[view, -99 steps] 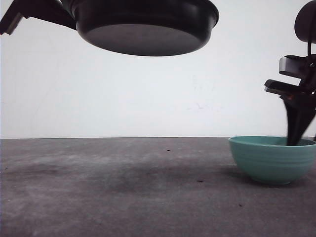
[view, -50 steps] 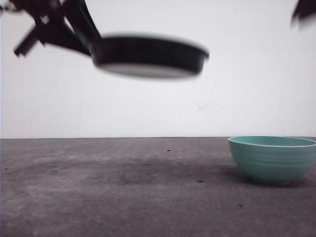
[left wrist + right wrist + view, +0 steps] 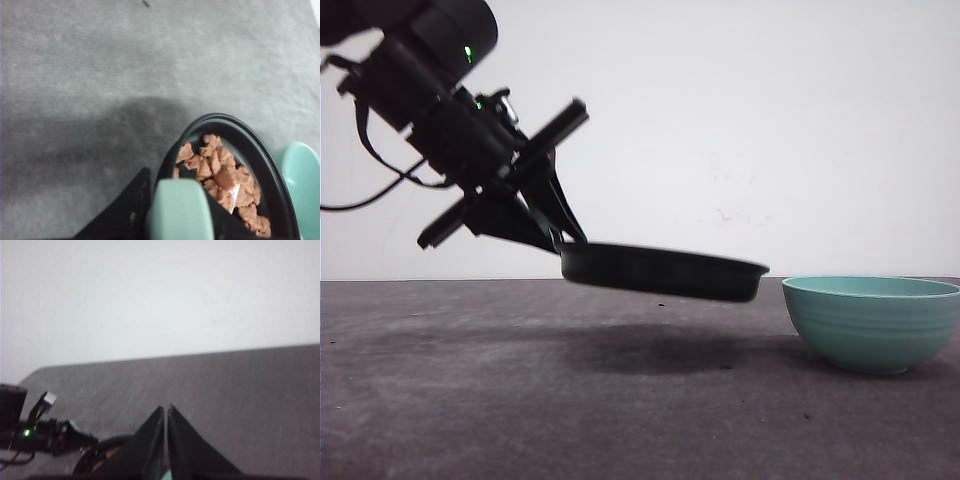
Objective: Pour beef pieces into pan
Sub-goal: 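Lower the pan of beef cubes onto the table with the left gripper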
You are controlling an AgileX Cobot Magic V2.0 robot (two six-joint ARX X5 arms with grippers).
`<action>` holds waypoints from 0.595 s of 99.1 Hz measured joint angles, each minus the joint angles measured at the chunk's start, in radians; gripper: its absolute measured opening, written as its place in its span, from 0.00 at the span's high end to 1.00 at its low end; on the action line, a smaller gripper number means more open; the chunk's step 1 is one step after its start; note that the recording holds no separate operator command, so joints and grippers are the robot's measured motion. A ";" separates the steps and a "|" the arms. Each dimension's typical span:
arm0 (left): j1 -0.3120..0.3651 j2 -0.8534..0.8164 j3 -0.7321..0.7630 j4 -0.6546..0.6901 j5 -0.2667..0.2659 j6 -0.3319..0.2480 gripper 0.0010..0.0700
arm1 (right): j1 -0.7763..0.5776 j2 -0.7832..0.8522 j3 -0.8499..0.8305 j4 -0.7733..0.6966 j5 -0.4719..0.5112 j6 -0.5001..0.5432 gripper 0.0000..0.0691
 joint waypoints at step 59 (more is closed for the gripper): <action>0.000 0.034 0.003 -0.089 -0.073 0.013 0.84 | 0.000 0.000 0.000 0.007 0.000 0.000 0.99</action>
